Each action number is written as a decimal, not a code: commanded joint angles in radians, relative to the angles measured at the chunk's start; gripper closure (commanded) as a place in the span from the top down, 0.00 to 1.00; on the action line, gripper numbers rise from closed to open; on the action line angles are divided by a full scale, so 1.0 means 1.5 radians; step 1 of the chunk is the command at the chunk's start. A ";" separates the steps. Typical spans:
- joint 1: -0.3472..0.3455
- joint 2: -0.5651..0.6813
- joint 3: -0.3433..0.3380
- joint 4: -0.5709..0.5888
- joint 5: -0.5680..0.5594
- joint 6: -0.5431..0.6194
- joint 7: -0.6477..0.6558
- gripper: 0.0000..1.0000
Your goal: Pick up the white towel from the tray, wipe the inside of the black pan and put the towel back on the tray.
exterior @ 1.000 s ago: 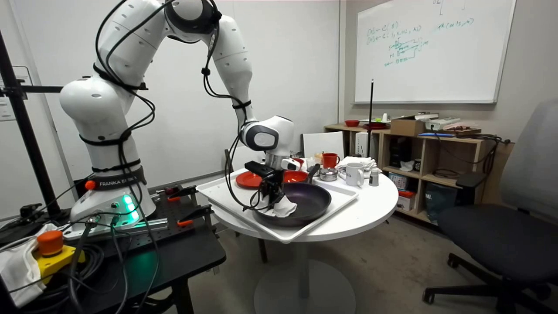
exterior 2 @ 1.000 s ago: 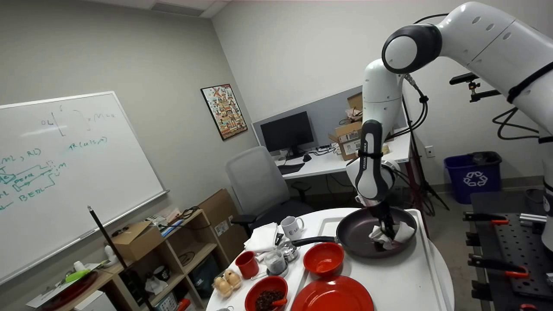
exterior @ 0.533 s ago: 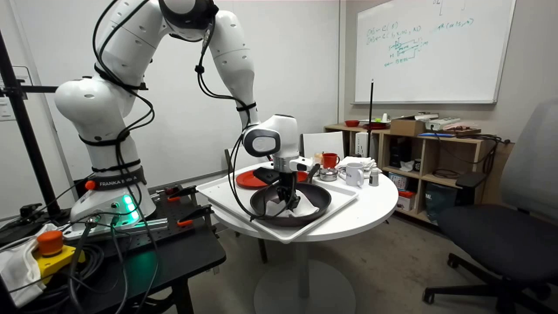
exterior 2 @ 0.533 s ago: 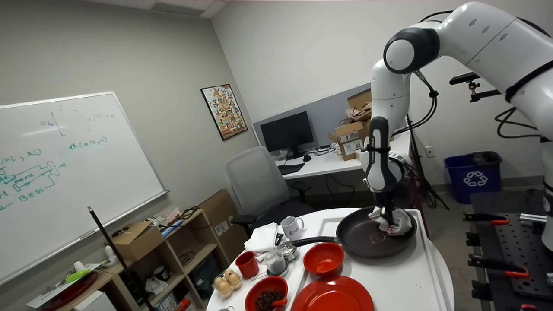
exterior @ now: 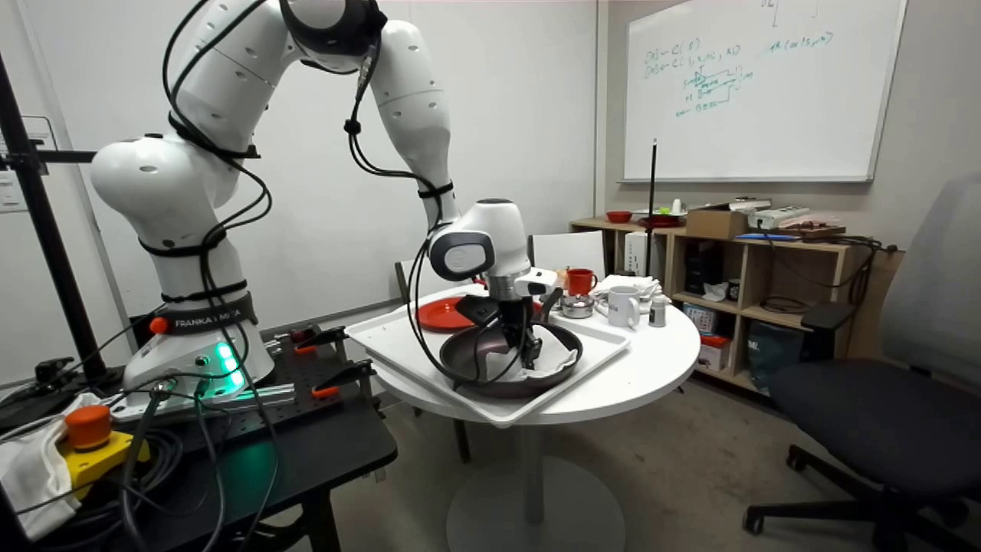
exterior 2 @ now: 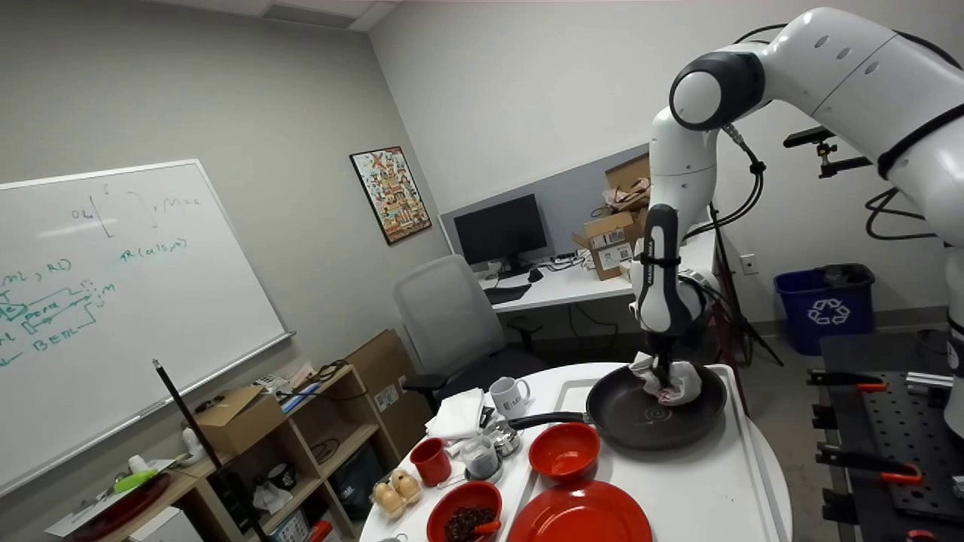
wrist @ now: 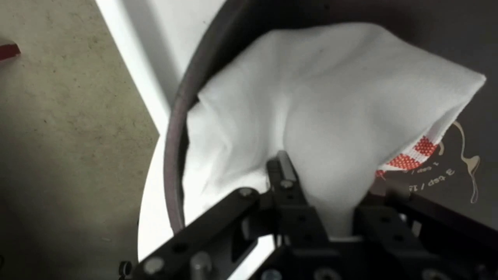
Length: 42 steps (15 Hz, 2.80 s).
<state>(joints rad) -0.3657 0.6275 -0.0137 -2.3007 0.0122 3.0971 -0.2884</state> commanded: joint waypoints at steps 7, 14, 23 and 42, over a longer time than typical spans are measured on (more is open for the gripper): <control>0.148 0.102 -0.103 0.079 -0.017 0.265 0.041 0.06; 0.138 0.118 -0.071 0.181 -0.030 0.245 0.081 0.06; 0.004 0.024 0.086 0.162 -0.161 0.238 0.090 0.06; 0.052 -0.135 -0.043 -0.200 -0.120 0.166 0.077 0.06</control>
<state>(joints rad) -0.4449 0.4382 0.0333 -2.6013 -0.2506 3.4324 -0.1739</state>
